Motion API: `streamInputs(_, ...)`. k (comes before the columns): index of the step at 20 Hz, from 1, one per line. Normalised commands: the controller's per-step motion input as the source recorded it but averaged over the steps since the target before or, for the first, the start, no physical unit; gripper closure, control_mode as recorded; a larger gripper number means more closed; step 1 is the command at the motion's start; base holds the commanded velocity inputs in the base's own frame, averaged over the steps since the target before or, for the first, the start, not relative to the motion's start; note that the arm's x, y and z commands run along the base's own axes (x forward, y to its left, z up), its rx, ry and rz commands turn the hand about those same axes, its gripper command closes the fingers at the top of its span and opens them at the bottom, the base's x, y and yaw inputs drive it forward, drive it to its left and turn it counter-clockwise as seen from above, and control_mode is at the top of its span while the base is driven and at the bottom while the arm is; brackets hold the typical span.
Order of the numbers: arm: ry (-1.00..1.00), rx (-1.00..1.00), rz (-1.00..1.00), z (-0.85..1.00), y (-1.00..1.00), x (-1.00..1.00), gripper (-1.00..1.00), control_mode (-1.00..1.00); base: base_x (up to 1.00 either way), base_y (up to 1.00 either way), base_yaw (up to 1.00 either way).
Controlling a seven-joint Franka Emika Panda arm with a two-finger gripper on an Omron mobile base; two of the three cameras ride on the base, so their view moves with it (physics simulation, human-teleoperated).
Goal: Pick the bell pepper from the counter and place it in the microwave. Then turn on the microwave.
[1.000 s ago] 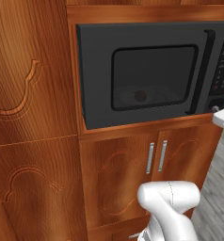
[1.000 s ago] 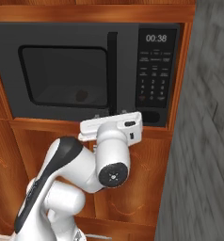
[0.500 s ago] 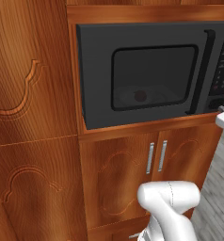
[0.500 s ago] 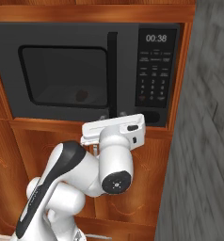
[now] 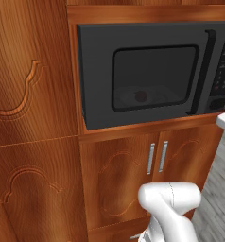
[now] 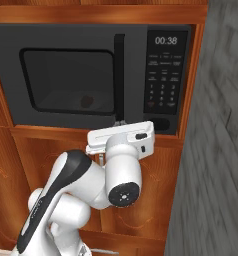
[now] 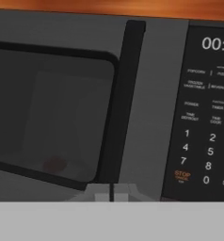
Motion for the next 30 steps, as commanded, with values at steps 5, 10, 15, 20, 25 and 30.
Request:
streamInputs(5,0.03,0.06,0.0,0.0,-0.02,0.0,1.0,-1.0,0.0,0.0,0.0)
streamInputs(10,0.0,0.14,-0.02,0.01,0.01,0.06,1.0,-1.0,0.0,0.0,0.0)
streamInputs(15,0.0,0.21,-0.01,0.06,0.0,0.06,1.0,-1.0,0.0,0.0,0.0)
streamInputs(20,0.03,0.22,0.0,0.13,0.0,0.08,1.0,-1.0,0.0,0.0,0.0)
streamInputs(25,0.08,0.22,0.0,0.16,-0.02,0.0,1.0,-1.0,0.0,0.0,0.0)
streamInputs(30,0.04,0.22,0.0,0.06,-0.03,0.0,1.0,-1.0,0.0,0.0,0.0)
